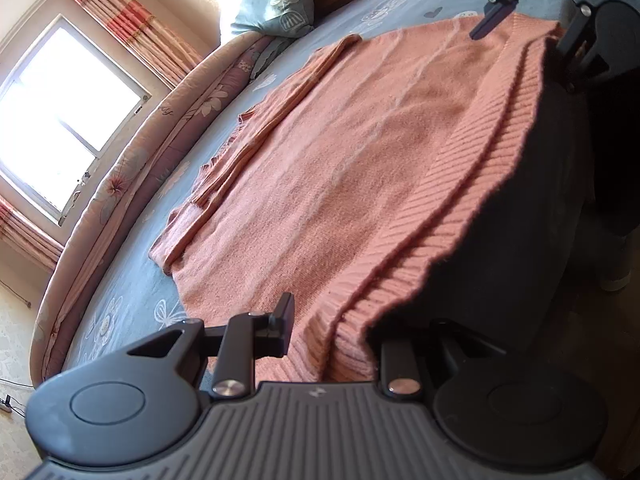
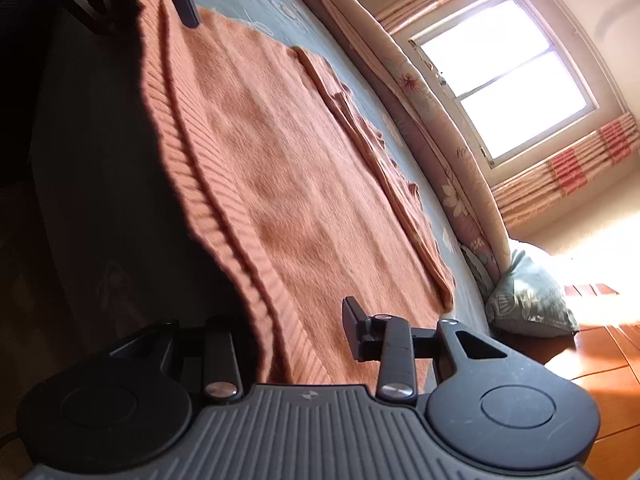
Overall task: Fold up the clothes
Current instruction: 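Lift the hem with both grippers and carry it over toward the collar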
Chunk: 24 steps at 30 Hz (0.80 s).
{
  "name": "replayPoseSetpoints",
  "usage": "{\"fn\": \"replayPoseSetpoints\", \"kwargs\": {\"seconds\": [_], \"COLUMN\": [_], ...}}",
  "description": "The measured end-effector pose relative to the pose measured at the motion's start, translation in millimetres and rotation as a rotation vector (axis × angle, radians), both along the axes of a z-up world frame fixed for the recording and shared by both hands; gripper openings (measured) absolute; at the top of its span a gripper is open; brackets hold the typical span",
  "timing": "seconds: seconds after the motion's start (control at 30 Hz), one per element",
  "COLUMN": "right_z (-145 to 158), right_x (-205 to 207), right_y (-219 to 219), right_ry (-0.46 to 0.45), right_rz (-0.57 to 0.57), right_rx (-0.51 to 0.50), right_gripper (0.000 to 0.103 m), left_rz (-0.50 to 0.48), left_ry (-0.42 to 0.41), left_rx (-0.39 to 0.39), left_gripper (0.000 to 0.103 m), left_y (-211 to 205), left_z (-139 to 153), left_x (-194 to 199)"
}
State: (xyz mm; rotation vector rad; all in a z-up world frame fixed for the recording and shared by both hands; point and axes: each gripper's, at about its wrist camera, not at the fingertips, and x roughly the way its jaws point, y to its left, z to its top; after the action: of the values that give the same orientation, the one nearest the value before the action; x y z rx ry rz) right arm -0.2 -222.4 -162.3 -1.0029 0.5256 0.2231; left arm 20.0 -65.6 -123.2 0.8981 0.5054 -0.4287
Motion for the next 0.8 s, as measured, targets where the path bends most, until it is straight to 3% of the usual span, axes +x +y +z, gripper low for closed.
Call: {"fn": "replayPoseSetpoints", "kwargs": {"seconds": [0.13, 0.53, 0.6, 0.67, 0.8], "right_z": [-2, -1, 0, 1, 1], "right_x": [2, 0, 1, 3, 4], "right_y": [-14, -27, -27, -26, -24], "right_ry": [0.000, 0.033, 0.052, 0.079, 0.095], "right_rz": [-0.042, -0.070, -0.069, -0.066, -0.053], "right_rx": [-0.010, -0.046, -0.038, -0.020, -0.030], "right_gripper": [0.042, 0.042, 0.037, 0.025, 0.017], "left_rz": [-0.008, -0.075, -0.090, -0.105, -0.129], "left_ry": [0.004, -0.056, -0.065, -0.068, -0.060], "left_rx": [0.018, 0.199, 0.229, 0.252, 0.290], "left_gripper": [0.024, 0.030, 0.030, 0.030, 0.026], "left_y": [-1, -9, -10, -11, -11], "left_z": [-4, -14, -16, -17, -18], "left_x": [0, -13, -14, -15, -16]}}
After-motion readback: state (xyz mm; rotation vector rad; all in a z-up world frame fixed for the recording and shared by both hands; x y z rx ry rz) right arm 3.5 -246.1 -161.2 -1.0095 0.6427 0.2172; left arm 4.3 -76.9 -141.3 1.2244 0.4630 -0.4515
